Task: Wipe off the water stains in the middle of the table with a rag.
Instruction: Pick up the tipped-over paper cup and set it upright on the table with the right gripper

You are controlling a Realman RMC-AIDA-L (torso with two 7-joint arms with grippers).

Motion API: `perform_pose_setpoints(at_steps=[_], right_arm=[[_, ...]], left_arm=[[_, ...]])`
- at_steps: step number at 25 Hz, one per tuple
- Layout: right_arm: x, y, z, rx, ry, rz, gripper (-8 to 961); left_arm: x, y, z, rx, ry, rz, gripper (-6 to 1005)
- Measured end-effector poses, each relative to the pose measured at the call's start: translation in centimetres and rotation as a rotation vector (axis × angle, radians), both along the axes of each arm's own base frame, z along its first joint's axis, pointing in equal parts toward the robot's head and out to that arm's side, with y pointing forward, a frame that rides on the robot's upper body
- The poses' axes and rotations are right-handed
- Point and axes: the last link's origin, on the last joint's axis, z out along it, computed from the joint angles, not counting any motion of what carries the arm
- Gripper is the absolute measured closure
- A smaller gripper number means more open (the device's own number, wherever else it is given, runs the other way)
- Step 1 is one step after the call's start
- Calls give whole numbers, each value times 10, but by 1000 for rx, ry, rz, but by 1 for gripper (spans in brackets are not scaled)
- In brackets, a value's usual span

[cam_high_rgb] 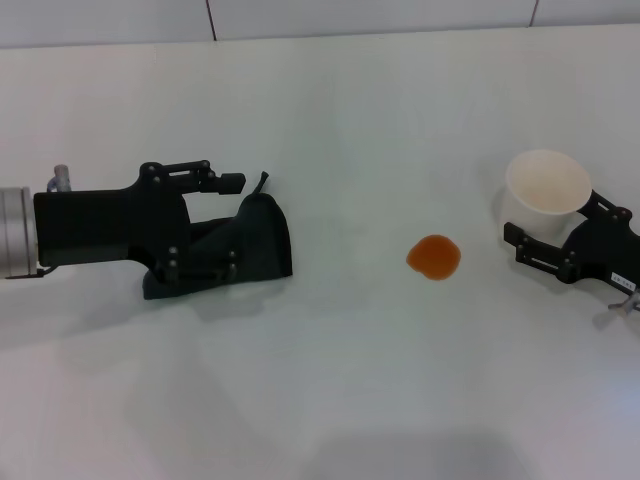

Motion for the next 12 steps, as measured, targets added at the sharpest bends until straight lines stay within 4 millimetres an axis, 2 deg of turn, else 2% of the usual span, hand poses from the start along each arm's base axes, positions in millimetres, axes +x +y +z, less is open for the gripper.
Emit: perform_pose_setpoints(at_steps=[12], right_arm=[[5, -8, 3, -1, 8, -4, 87]], left_arm=[[0, 0, 1, 1, 1, 0, 329]])
